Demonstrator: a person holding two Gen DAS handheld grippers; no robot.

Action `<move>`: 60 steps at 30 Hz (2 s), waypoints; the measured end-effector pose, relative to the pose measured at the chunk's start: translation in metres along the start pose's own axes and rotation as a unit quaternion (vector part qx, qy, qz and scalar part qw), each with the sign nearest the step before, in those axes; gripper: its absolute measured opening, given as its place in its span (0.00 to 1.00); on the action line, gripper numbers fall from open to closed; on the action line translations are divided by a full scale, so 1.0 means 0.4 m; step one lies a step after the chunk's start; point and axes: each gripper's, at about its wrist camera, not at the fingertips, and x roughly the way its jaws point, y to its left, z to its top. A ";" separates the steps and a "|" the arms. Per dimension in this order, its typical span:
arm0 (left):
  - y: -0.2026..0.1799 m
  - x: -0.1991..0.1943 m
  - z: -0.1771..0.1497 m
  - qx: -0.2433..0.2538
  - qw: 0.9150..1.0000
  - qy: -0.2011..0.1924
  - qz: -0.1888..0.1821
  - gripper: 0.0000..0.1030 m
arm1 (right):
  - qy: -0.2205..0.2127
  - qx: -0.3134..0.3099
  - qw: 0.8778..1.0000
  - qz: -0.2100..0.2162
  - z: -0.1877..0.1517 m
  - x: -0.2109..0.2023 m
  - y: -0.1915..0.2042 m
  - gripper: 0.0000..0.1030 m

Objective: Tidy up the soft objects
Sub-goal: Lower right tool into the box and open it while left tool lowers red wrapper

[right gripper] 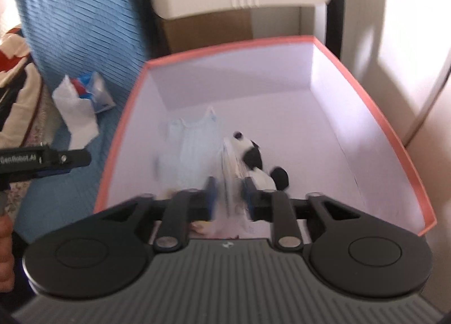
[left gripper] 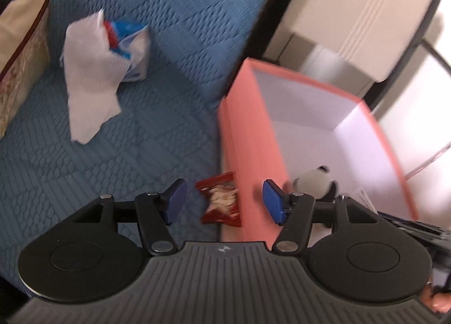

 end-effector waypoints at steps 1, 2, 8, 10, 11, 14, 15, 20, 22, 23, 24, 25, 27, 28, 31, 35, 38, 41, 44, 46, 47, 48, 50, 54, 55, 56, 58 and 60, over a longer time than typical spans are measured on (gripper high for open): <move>0.007 0.013 -0.004 0.002 1.000 0.000 0.002 0.63 | 0.003 0.007 1.000 0.000 -0.001 0.006 -0.007 0.46; 0.011 0.024 -0.006 0.003 1.000 0.002 0.005 0.63 | 0.004 0.013 1.000 0.001 -0.003 0.012 -0.016 0.48; 0.052 0.102 -0.025 -0.032 0.999 0.020 -0.004 0.61 | 0.007 0.026 1.000 0.001 0.002 0.032 -0.033 0.48; 0.066 0.124 -0.034 -0.053 0.998 0.034 -0.018 0.58 | 0.008 0.029 1.000 -0.002 0.003 0.038 -0.037 0.48; 0.072 0.130 -0.040 -0.069 0.997 0.038 -0.026 0.56 | 0.008 0.030 1.000 -0.003 0.004 0.041 -0.038 0.48; 0.095 0.158 -0.046 -0.115 0.991 0.050 -0.047 0.50 | 0.011 0.035 0.999 -0.002 0.006 0.047 -0.043 0.48; 0.100 0.166 -0.046 -0.126 0.989 0.051 -0.051 0.49 | 0.012 0.036 0.999 -0.002 0.006 0.048 -0.044 0.48; 0.107 0.203 -0.052 -0.152 0.984 0.058 -0.071 0.46 | 0.017 0.035 0.999 -0.002 0.008 0.055 -0.044 0.48; 0.112 0.216 -0.060 -0.164 0.982 0.059 -0.074 0.46 | 0.018 0.033 0.999 -0.003 0.008 0.054 -0.043 0.48; 0.115 0.217 -0.062 -0.167 0.982 0.054 -0.076 0.46 | 0.018 0.033 0.999 -0.004 0.008 0.053 -0.043 0.48; 0.115 0.217 -0.064 -0.167 0.982 0.053 -0.076 0.45 | 0.018 0.032 0.999 -0.005 0.009 0.052 -0.043 0.48; 0.114 0.217 -0.064 -0.165 0.982 0.053 -0.076 0.42 | 0.018 0.032 0.999 -0.006 0.009 0.051 -0.043 0.48; 0.112 0.215 -0.065 -0.163 0.982 0.051 -0.078 0.36 | 0.018 0.031 0.999 -0.007 0.009 0.049 -0.043 0.48; 0.112 0.214 -0.065 -0.164 0.982 0.051 -0.079 0.33 | 0.019 0.031 0.999 -0.008 0.009 0.048 -0.042 0.48; 0.108 0.205 -0.067 -0.161 0.982 0.052 -0.082 0.25 | 0.018 0.031 0.999 -0.007 0.010 0.043 -0.038 0.48; 0.103 0.194 -0.066 -0.157 0.983 0.054 -0.076 0.21 | 0.016 0.027 1.000 -0.005 0.012 0.031 -0.029 0.48; 0.110 0.184 -0.068 -0.159 0.983 0.056 -0.069 0.20 | 0.013 0.023 1.000 -0.006 0.012 0.018 -0.022 0.48; 0.122 0.160 -0.063 -0.166 0.983 0.052 -0.065 0.20 | 0.010 0.022 1.000 -0.006 0.013 0.003 -0.016 0.48; 0.126 0.113 -0.042 -0.162 0.984 0.039 -0.066 0.20 | 0.005 0.019 1.000 -0.008 0.014 -0.013 -0.009 0.48; 0.115 0.073 -0.019 -0.150 0.986 0.024 -0.067 0.20 | 0.002 0.020 1.000 -0.007 0.015 -0.024 -0.004 0.48; 0.106 0.052 -0.008 -0.142 0.987 0.015 -0.068 0.20 | 0.000 0.020 1.000 -0.007 0.016 -0.029 -0.001 0.48; 0.095 0.030 0.004 -0.132 0.989 0.005 -0.069 0.20 | -0.003 0.019 1.000 -0.007 0.016 -0.034 0.002 0.48; 0.069 -0.008 0.023 -0.114 0.991 -0.014 -0.072 0.20 | -0.008 0.017 1.000 -0.007 0.018 -0.045 0.006 0.48; 0.009 -0.071 0.054 -0.083 0.992 -0.044 -0.087 0.20 | -0.017 0.017 1.000 -0.008 0.023 -0.064 0.008 0.48; -0.007 -0.084 0.057 -0.076 0.992 -0.048 -0.092 0.20 | -0.019 0.017 1.000 -0.010 0.024 -0.068 0.008 0.48; -0.024 -0.093 0.059 -0.068 0.992 -0.052 -0.095 0.20 | -0.021 0.015 1.000 -0.011 0.025 -0.073 0.008 0.48; -0.055 -0.105 0.061 -0.054 0.992 -0.056 -0.100 0.20 | -0.024 0.013 1.000 -0.014 0.025 -0.079 0.004 0.48; -0.089 -0.105 0.057 -0.037 0.993 -0.056 -0.100 0.20 | -0.025 0.014 0.999 -0.016 0.024 -0.084 -0.002 0.48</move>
